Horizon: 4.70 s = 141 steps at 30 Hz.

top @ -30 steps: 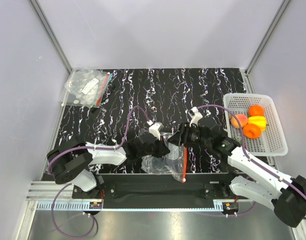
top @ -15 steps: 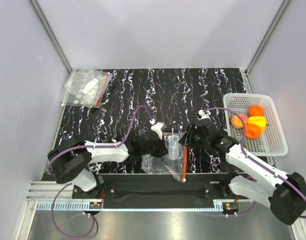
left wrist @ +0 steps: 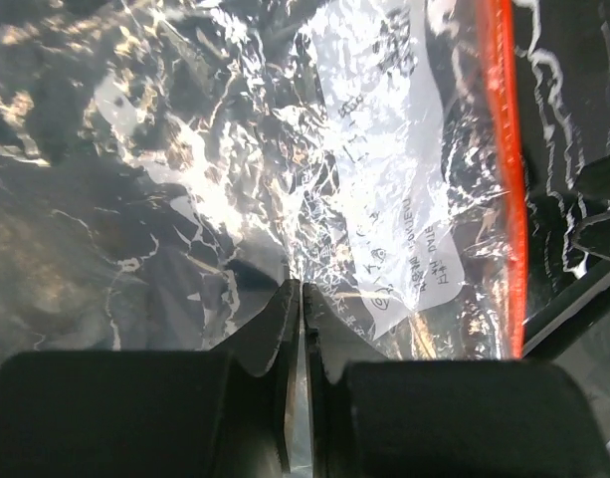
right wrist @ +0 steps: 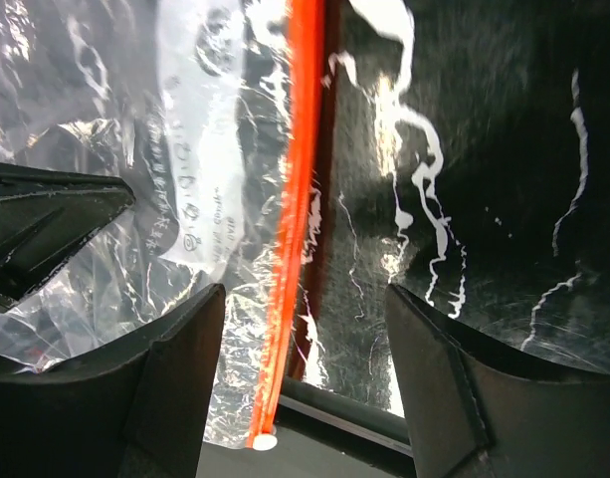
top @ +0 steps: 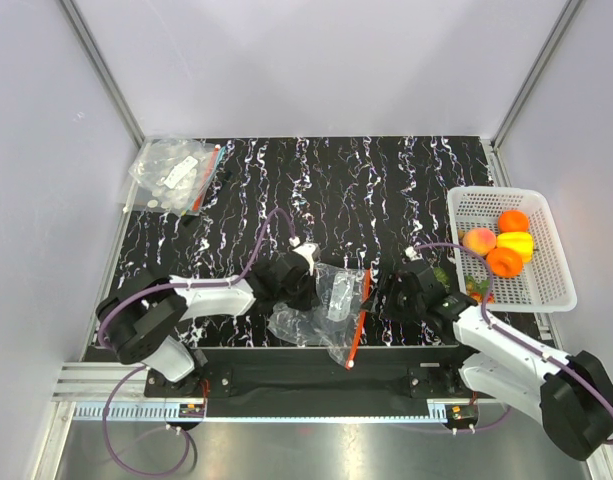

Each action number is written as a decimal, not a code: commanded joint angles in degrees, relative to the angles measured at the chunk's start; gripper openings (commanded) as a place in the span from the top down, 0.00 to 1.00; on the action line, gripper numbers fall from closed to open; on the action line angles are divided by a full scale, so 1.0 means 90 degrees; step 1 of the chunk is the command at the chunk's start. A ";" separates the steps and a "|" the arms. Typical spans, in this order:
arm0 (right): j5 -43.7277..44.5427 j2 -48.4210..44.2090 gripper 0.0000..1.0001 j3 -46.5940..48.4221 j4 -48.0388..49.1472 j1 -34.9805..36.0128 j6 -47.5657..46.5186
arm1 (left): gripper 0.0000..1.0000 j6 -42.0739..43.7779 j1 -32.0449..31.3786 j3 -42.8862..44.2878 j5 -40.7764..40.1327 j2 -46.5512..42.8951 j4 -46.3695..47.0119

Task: Place the food in the zip-top bag and seal the zipper
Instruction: Pick up the zipper food storage bag at the center of the board, then open the zipper of the food storage bag at the center of the board.

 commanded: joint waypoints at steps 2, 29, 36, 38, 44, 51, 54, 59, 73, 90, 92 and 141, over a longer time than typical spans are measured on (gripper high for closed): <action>-0.0470 0.0268 0.29 -0.0269 0.0981 -0.0020 0.0433 | 0.92 0.0194 0.0024 0.0082 0.0381 0.0214 0.0155; 0.0104 0.0934 1.00 0.2237 -0.0363 0.0038 0.0101 | 0.86 0.0829 -0.0268 0.0853 -0.0486 -0.0995 -0.1338; 0.1176 0.1079 1.00 0.3546 -0.1711 0.0301 0.0559 | 0.63 0.0966 -0.0649 0.1750 -0.1269 -0.2460 -0.2413; 0.1500 0.1314 1.00 0.3889 -0.2317 0.0380 0.0861 | 0.55 0.1014 -0.0776 0.1878 -0.1376 -0.2646 -0.2502; 0.2722 0.2339 1.00 0.5421 -0.4211 0.0692 0.2150 | 0.44 0.1482 -0.1030 0.2356 -0.1630 -0.2473 -0.2502; 0.2596 0.2799 1.00 0.5747 -0.4351 0.0770 0.2445 | 0.43 0.1942 -0.1255 0.2387 -0.1679 -0.2110 -0.1897; 0.2605 0.2808 1.00 0.5756 -0.4291 0.0790 0.2484 | 0.43 0.2089 -0.1304 0.2455 -0.1660 -0.1974 -0.1799; 0.2547 0.2896 1.00 0.5863 -0.4340 0.0800 0.2455 | 0.42 0.2333 -0.1470 0.2591 -0.1533 -0.1730 -0.1672; 0.2410 0.2799 1.00 0.5825 -0.4203 0.0810 0.2484 | 0.38 0.2987 -0.2046 0.3060 -0.1845 -0.0929 -0.1671; 0.2273 0.2594 1.00 0.5620 -0.3979 0.0810 0.2406 | 0.96 0.2870 -0.2037 0.3363 -0.2959 -0.0352 -0.2033; 0.2273 0.2555 1.00 0.5600 -0.3949 0.0810 0.2377 | 1.00 0.2851 -0.2027 0.3344 -0.2959 -0.0391 -0.2004; 0.1765 -0.0102 0.42 0.2719 -0.0600 0.0790 0.1019 | 1.00 0.1181 -0.0689 0.1859 0.0156 -0.1720 -0.0793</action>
